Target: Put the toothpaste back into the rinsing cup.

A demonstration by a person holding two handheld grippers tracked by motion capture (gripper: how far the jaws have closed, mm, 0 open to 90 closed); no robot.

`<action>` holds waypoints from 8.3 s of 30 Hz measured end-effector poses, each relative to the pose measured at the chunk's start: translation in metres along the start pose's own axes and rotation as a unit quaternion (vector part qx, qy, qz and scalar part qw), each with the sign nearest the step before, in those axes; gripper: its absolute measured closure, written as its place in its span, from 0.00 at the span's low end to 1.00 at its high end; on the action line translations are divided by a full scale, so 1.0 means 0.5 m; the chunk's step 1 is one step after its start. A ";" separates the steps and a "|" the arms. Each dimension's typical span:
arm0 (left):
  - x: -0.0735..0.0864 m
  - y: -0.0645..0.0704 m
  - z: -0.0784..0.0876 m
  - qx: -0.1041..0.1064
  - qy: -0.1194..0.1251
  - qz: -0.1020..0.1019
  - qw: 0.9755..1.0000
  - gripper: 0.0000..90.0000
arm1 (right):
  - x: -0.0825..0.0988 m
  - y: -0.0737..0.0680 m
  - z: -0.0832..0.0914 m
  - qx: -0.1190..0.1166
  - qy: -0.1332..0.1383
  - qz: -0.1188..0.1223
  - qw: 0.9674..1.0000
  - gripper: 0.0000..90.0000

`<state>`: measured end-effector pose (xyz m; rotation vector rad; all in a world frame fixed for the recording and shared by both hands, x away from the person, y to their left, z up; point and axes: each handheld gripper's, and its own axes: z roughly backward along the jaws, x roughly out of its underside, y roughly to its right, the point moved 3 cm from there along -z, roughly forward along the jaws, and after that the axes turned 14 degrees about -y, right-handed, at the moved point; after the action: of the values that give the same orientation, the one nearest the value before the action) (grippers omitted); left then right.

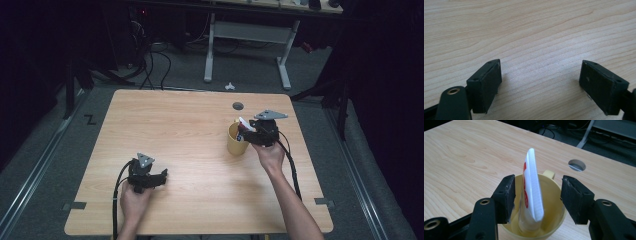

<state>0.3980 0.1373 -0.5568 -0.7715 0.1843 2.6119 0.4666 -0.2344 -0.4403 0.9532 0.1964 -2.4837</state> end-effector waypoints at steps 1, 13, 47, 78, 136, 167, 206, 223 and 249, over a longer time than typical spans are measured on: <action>0.000 0.000 0.000 0.000 0.000 0.000 1.000 0.21 | 0.001 0.001 0.003 0.000 0.001 -0.001 1.000 0.49; 0.000 0.000 0.000 0.000 0.000 0.000 1.000 0.21 | 0.010 0.010 0.040 -0.005 0.026 -0.009 1.000 0.46; 0.000 0.000 0.000 0.000 0.000 0.000 1.000 0.21 | 0.060 0.037 0.117 0.005 0.064 -0.031 0.997 0.49; 0.000 0.000 0.000 0.000 0.000 0.000 1.000 0.21 | 0.110 0.063 0.161 -0.016 0.094 -0.065 0.993 0.51; 0.000 0.000 0.000 0.000 0.000 0.000 1.000 0.21 | 0.199 0.074 0.167 -0.027 0.090 -0.101 0.990 0.52; 0.000 0.000 0.000 0.000 0.000 0.001 1.000 0.21 | 0.226 0.066 0.123 -0.018 0.058 -0.102 0.993 0.54; 0.000 0.000 0.000 0.000 0.000 0.001 1.000 0.21 | 0.254 0.057 0.047 -0.004 0.007 -0.102 0.995 0.54; 0.000 0.000 0.000 0.000 0.000 0.001 1.000 0.21 | 0.265 0.063 0.016 -0.003 -0.015 -0.109 0.994 0.53; 0.000 0.000 0.000 0.000 0.000 0.000 1.000 0.21 | 0.278 0.058 -0.035 0.026 -0.058 -0.095 0.993 0.52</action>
<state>0.3981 0.1371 -0.5568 -0.7719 0.1837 2.6128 0.4006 -0.3070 -0.5447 0.8408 0.1934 -2.7229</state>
